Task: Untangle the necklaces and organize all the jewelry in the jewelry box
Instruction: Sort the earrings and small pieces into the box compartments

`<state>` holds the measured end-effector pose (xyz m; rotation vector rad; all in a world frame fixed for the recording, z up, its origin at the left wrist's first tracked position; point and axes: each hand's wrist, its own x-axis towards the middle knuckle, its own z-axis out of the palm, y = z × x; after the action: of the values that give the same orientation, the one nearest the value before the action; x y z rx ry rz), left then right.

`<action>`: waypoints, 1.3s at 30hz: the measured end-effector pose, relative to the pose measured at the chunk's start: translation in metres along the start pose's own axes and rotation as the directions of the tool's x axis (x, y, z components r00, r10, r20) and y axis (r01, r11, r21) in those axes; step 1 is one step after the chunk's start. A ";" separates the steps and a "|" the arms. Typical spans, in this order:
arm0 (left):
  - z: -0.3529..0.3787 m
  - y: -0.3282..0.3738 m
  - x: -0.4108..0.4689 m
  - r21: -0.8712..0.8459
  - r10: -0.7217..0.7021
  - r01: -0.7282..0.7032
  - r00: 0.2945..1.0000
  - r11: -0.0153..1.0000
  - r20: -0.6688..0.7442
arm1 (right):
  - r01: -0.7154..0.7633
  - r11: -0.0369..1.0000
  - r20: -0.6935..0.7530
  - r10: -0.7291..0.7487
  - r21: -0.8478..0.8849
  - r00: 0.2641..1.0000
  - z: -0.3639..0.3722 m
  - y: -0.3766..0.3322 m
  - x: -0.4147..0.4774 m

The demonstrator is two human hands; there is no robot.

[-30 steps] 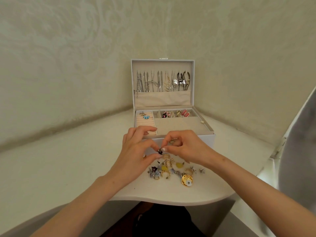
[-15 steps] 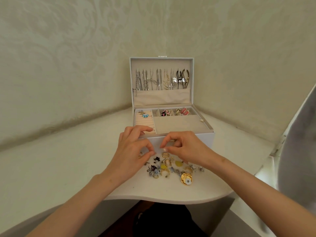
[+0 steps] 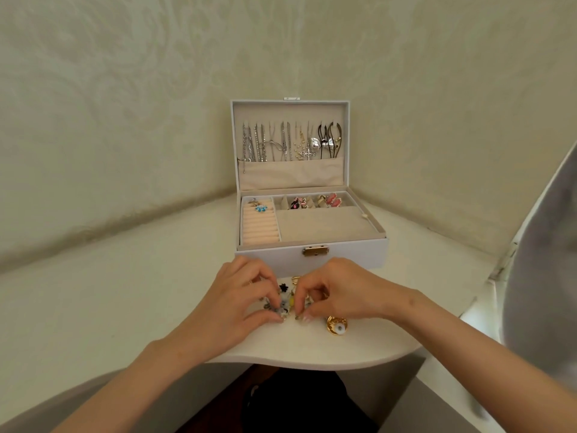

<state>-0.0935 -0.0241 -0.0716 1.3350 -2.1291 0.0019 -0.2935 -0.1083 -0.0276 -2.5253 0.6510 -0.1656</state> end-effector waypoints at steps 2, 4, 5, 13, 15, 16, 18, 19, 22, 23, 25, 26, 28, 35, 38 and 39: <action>-0.002 -0.002 0.000 0.014 -0.019 0.019 1.000 1.000 -0.009 | -0.026 0.994 -0.051 0.032 0.102 0.998 -0.005 0.000 0.000; -0.003 -0.005 0.001 0.044 -0.038 0.039 0.999 0.998 -0.014 | -0.031 0.970 -0.115 0.061 0.242 0.991 -0.012 0.000 -0.001; -0.004 -0.005 0.001 0.053 -0.053 0.054 0.998 0.997 -0.017 | -0.021 0.955 -0.142 0.066 0.296 0.988 -0.016 0.000 -0.002; 0.002 0.015 0.013 0.026 -0.017 0.018 1.000 1.000 -0.019 | 0.025 0.908 -0.234 0.082 0.418 0.969 -0.026 0.012 -0.012; 0.007 0.025 0.022 0.008 0.019 -0.019 1.000 1.000 0.016 | 0.005 0.906 -0.228 0.101 0.424 0.968 -0.026 0.014 -0.014; 0.010 0.029 0.026 -0.002 0.034 -0.034 0.999 0.999 0.032 | -0.004 0.908 -0.230 0.110 0.418 0.967 -0.026 0.016 -0.016; 0.015 0.036 0.033 -0.027 0.058 -0.057 0.996 0.998 0.062 | -0.024 0.918 -0.243 0.129 0.395 0.961 -0.026 0.020 -0.020; 0.017 0.039 0.037 -0.037 0.070 -0.067 0.995 0.997 0.072 | -0.039 0.922 -0.250 0.145 0.384 0.957 -0.027 0.022 -0.022; 0.024 0.049 0.049 -0.027 0.074 -0.072 0.993 0.997 0.097 | -0.091 0.932 -0.279 0.197 0.352 0.940 -0.029 0.028 -0.027; 0.026 0.054 0.053 -0.001 0.045 -0.045 0.993 0.999 0.106 | -0.101 0.933 -0.292 0.210 0.347 0.933 -0.030 0.029 -0.029; 0.031 0.061 0.061 0.080 -0.042 0.031 0.990 0.996 0.133 | -0.104 0.931 -0.320 0.223 0.349 0.921 -0.033 0.030 -0.034; 0.033 0.063 0.065 0.120 -0.078 0.059 0.984 0.991 0.159 | -0.105 0.931 -0.329 0.227 0.349 0.917 -0.034 0.031 -0.036; 0.036 0.066 0.071 0.159 -0.113 0.081 0.972 0.984 0.207 | -0.117 0.934 -0.328 0.233 0.336 0.916 -0.034 0.032 -0.040; 0.031 0.066 0.077 0.120 -0.159 0.133 0.957 0.984 0.241 | -0.082 0.935 -0.331 0.203 0.345 0.922 -0.034 0.033 -0.042; 0.030 0.064 0.075 0.116 -0.163 0.138 0.956 0.984 0.245 | -0.058 0.927 -0.345 0.196 0.371 0.918 -0.033 0.033 -0.042; 0.029 0.064 0.074 0.112 -0.162 0.138 0.957 0.984 0.239 | -0.052 0.924 -0.347 0.194 0.380 0.918 -0.033 0.032 -0.042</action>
<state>-0.1820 -0.0623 -0.0387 1.6240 -2.2487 -0.1352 -0.3515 -0.1275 -0.0155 -2.0973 0.8418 -0.6798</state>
